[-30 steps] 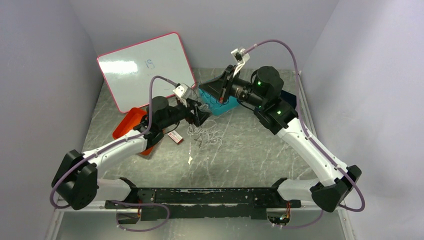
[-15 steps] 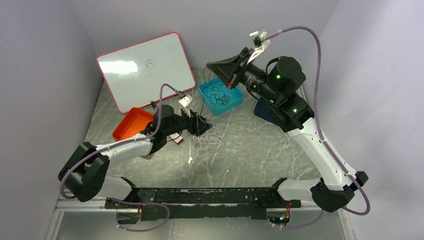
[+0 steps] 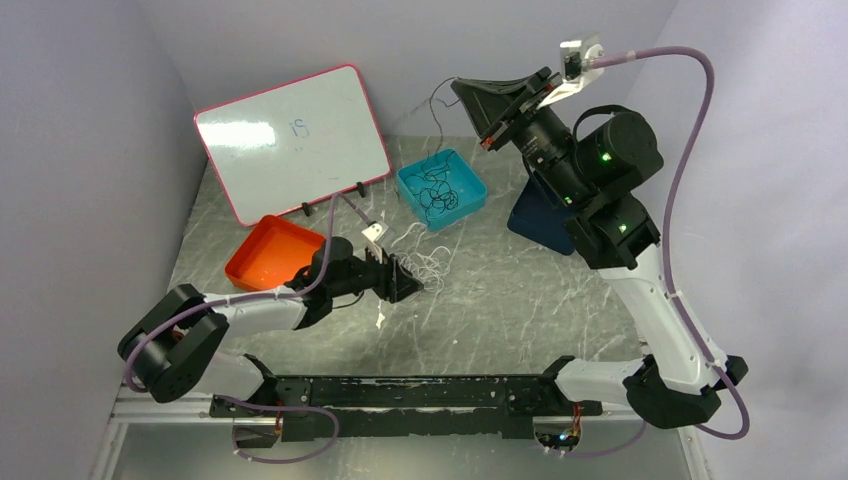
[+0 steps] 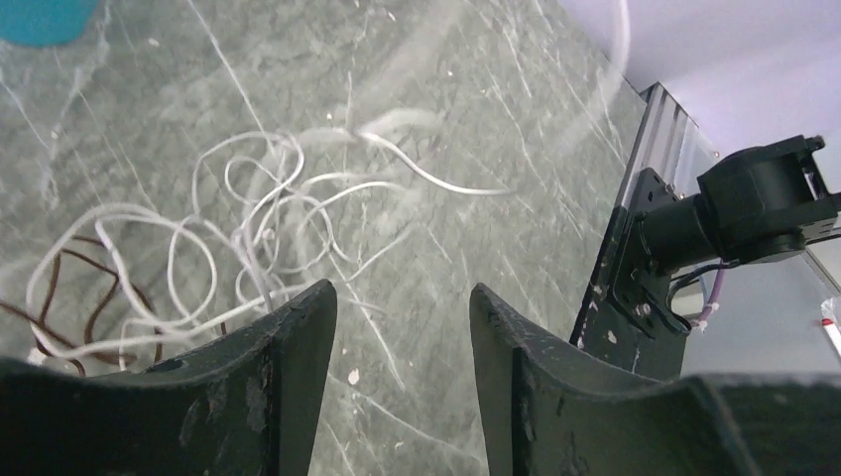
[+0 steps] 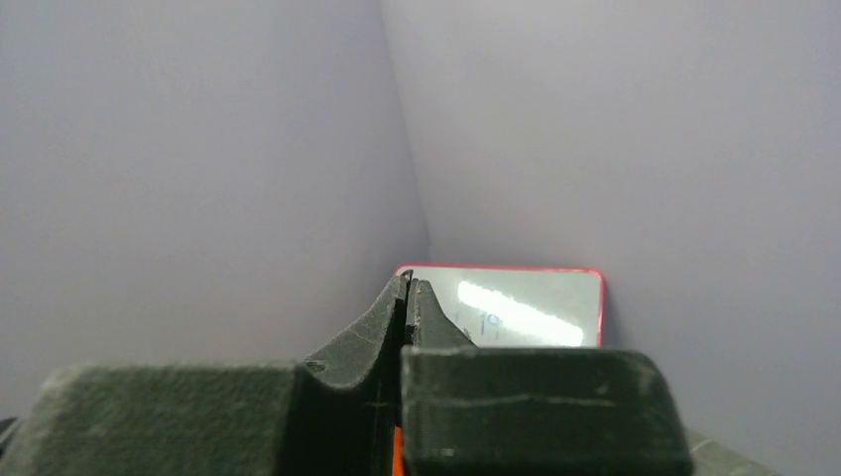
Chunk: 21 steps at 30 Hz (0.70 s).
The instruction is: Untangle the cables
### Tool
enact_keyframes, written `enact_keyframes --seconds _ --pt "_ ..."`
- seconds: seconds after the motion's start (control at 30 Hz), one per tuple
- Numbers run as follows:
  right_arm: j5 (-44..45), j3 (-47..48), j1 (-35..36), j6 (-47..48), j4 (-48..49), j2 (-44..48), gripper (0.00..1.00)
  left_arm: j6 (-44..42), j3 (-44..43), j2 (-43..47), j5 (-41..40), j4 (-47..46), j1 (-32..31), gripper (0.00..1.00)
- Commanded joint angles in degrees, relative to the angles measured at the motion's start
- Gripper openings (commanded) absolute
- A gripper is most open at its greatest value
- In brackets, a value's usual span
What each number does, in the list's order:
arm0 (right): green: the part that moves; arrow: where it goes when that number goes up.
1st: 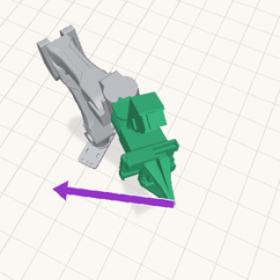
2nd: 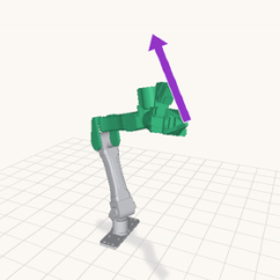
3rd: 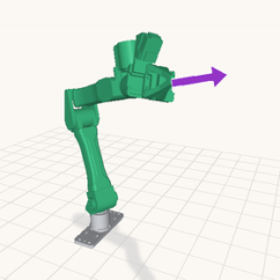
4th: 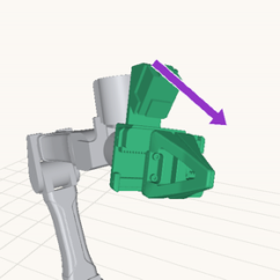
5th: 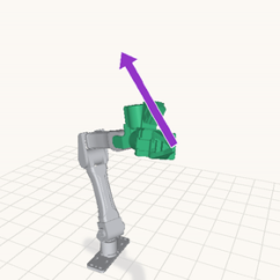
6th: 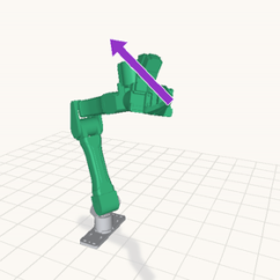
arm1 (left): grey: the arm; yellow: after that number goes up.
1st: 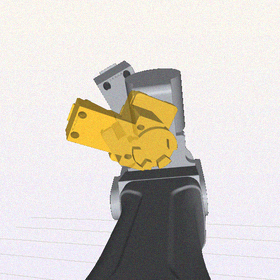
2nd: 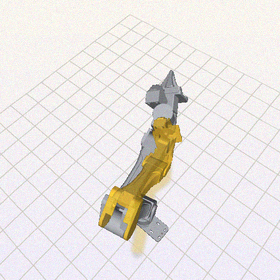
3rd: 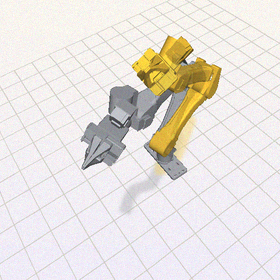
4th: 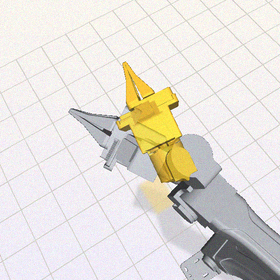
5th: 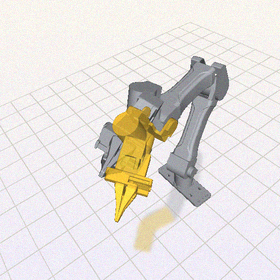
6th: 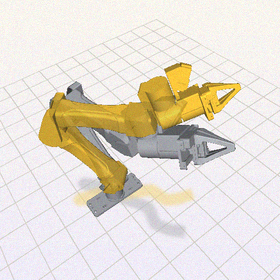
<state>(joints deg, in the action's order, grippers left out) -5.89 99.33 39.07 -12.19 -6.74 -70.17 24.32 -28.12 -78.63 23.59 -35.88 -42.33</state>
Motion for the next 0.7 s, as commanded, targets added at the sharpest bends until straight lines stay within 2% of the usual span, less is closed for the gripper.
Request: enact_keyframes --seconds 0.0,0.37,0.5,0.67 --pt "4.2 2.7 0.2 3.1 2.8 1.1 0.00 1.7 1.8 -1.4 0.0 -5.1 -0.7 0.57" --pt "3.9 7.3 0.2 5.0 1.3 0.2 0.00 1.9 3.4 -4.7 -0.9 -7.0 -0.8 0.50" --pt "3.3 6.9 0.2 4.4 0.8 0.3 0.00 2.7 3.5 -3.3 -1.2 -7.6 -0.7 0.58" --pt "3.4 4.6 0.2 3.8 0.0 0.9 0.00 1.1 1.9 5.2 -4.2 -2.0 -0.8 0.69"
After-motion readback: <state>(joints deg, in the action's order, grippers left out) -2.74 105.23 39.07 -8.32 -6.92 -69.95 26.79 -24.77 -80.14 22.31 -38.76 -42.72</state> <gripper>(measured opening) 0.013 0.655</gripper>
